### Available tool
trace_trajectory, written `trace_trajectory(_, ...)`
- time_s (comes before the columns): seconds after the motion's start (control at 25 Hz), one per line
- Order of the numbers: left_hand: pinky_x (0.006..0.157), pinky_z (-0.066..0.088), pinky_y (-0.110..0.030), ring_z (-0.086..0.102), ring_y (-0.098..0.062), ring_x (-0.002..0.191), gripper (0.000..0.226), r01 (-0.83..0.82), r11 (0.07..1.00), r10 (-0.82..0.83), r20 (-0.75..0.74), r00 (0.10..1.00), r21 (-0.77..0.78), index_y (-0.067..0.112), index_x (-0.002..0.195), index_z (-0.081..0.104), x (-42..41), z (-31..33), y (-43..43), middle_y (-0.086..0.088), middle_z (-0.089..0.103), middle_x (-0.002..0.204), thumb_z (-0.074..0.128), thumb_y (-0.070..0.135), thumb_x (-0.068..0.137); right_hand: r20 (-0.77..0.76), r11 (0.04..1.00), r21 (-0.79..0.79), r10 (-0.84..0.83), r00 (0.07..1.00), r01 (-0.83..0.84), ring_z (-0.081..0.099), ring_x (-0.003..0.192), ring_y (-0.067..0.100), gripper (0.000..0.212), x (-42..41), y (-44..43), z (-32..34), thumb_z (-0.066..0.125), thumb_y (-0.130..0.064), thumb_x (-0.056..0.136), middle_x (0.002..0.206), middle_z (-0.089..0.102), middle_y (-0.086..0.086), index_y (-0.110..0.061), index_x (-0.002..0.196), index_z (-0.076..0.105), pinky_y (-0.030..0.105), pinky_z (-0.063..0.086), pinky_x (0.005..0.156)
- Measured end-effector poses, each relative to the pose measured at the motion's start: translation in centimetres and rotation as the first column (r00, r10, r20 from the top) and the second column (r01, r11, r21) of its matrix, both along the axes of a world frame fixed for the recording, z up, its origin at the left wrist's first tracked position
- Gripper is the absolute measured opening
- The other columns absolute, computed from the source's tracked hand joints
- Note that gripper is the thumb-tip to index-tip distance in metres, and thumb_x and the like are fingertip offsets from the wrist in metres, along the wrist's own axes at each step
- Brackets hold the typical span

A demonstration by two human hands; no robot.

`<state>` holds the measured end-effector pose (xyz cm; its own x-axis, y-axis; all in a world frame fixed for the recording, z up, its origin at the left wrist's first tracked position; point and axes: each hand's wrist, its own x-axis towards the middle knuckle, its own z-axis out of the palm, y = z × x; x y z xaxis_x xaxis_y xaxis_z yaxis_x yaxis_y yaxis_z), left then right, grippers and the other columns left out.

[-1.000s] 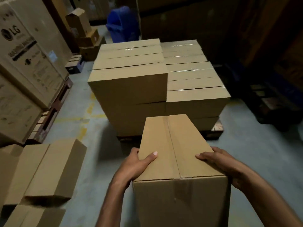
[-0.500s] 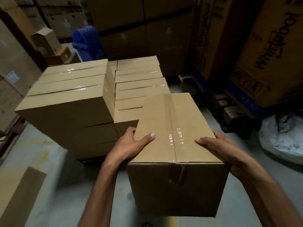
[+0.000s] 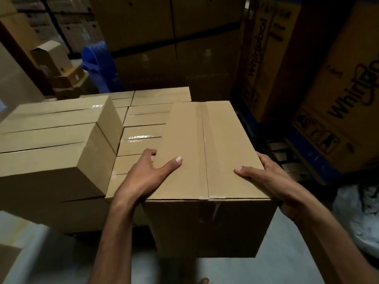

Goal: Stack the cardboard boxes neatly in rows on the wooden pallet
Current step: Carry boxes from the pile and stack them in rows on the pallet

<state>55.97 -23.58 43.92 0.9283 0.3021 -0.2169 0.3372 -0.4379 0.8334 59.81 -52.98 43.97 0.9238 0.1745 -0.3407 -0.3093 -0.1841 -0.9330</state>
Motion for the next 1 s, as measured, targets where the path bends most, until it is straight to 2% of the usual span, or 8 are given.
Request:
trace_trajectory(0.16,0.099,0.037,-0.033,0.042,-0.018,0.143,0.095,-0.048,0.999,0.048,0.015,0.999,0.006,0.033,0.148,0.039,9.0,0.8,-2.8,-0.004,0.048,0.154,0.075,0.076,0.07,0.0,0.999,0.037,0.027,1.0,-0.027,0.065,0.093,0.005,0.081,10.4,-2.5,0.6,0.08,-0.021,0.083,0.108,0.063,-0.012,-0.023,0.152,0.038,0.008,0.048,0.057)
trace_trajectory(0.44,0.1,0.036,-0.031,0.045,-0.013,0.14,0.095,-0.273,0.961,0.274,0.029,0.961,-0.054,0.034,0.152,0.035,24.1,-0.9,-11.9,-0.004,0.049,0.152,0.081,0.063,0.074,0.052,0.973,0.041,0.223,0.973,-0.225,0.063,0.105,0.012,0.084,32.0,-9.6,-0.5,0.085,-0.018,0.078,0.117,0.062,-0.008,-0.024,0.15,0.04,0.021,0.048,0.074)
trace_trajectory(0.52,0.099,0.044,-0.026,0.061,-0.002,0.117,0.089,-0.359,0.916,0.368,0.019,0.93,-0.178,0.03,0.15,0.039,27.7,-0.8,-15.2,0.001,0.063,0.133,0.086,0.047,0.076,0.065,0.95,0.023,0.31,0.948,-0.312,0.062,0.105,0.006,0.088,37.5,-11.5,-0.1,0.088,-0.019,0.076,0.119,0.061,-0.013,-0.026,0.15,0.041,0.017,0.047,0.074)
trace_trajectory(0.56,0.099,0.05,-0.03,0.067,-0.004,0.109,0.09,-0.4,0.88,0.418,0.019,0.908,-0.255,0.029,0.149,0.041,29.5,-0.7,-16.7,-0.001,0.067,0.128,0.088,0.041,0.073,0.075,0.932,0.01,0.361,0.929,-0.363,0.062,0.103,0.002,0.09,40.4,-12.3,0.3,0.091,-0.02,0.074,0.119,0.061,-0.016,-0.026,0.149,0.042,0.013,0.047,0.072)
trace_trajectory(0.64,0.101,0.055,-0.042,0.071,-0.016,0.11,0.09,-0.467,0.816,0.497,0.002,0.868,-0.342,0.027,0.147,0.044,32.4,-0.4,-18.8,-0.005,0.069,0.128,0.09,0.035,0.07,0.083,0.907,-0.011,0.421,0.903,-0.422,0.061,0.1,-0.003,0.09,45.2,-13.1,0.9,0.091,-0.017,0.074,0.119,0.06,-0.019,-0.025,0.15,0.043,0.006,0.047,0.066)
trace_trajectory(0.76,0.099,0.057,-0.04,0.071,-0.015,0.11,0.068,-0.544,0.736,0.596,0.006,0.803,-0.404,0.033,0.132,0.051,36.4,-0.1,-20.6,0.0,0.07,0.127,0.088,0.02,0.077,0.097,0.86,-0.015,0.508,0.856,-0.509,0.059,0.097,-0.006,0.085,51.5,-12.9,1.2,0.085,-0.011,0.078,0.118,0.058,-0.021,-0.026,0.151,0.042,0.002,0.046,0.063)
trace_trajectory(0.88,0.099,0.057,-0.043,0.073,-0.015,0.107,0.066,-0.59,0.682,0.664,0.029,0.747,-0.432,0.035,0.129,0.053,40.2,-0.4,-20.1,-0.001,0.073,0.123,0.089,0.02,0.075,0.122,0.82,-0.028,0.571,0.812,-0.572,0.057,0.099,-0.007,0.086,57.2,-10.7,0.6,0.084,-0.01,0.079,0.117,0.055,-0.023,-0.029,0.15,0.04,0.009,0.045,0.071)
trace_trajectory(1.0,0.096,0.058,-0.042,0.074,-0.015,0.105,0.054,-0.635,0.633,0.727,0.059,0.684,-0.443,0.044,0.11,0.055,44.1,-1.6,-18.0,0.001,0.075,0.12,0.087,0.018,0.077,0.127,0.764,-0.03,0.642,0.756,-0.644,0.055,0.105,-0.003,0.09,63.3,-6.8,-0.6,0.085,-0.013,0.078,0.119,0.054,-0.023,-0.03,0.152,0.037,0.014,0.041,0.077)
